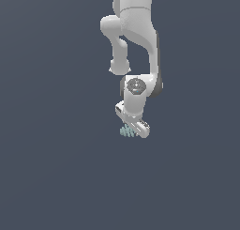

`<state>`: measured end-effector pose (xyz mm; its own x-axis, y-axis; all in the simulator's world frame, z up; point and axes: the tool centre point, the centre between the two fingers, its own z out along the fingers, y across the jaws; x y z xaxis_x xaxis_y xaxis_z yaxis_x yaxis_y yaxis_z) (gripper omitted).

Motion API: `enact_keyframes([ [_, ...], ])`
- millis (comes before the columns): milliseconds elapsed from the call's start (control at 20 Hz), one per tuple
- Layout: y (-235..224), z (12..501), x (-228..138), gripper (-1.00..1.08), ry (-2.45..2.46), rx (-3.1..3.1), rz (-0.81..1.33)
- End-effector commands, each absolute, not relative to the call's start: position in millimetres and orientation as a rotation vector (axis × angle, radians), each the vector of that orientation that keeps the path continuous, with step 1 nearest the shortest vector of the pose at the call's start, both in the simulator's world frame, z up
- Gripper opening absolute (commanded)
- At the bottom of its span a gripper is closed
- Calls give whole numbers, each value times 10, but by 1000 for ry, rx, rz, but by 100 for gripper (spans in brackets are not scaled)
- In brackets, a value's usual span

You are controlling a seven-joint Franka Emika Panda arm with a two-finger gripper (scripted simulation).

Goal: Pick up the object and move it to a goal position.

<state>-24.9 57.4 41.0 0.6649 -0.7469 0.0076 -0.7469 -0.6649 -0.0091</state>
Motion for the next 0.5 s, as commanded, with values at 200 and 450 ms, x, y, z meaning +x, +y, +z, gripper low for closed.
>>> enact_keyframes([
  [200,564,416,-245,-100,1287,-2860,-19],
  [450,692,476,-260,-100,1287,-2861,-18],
])
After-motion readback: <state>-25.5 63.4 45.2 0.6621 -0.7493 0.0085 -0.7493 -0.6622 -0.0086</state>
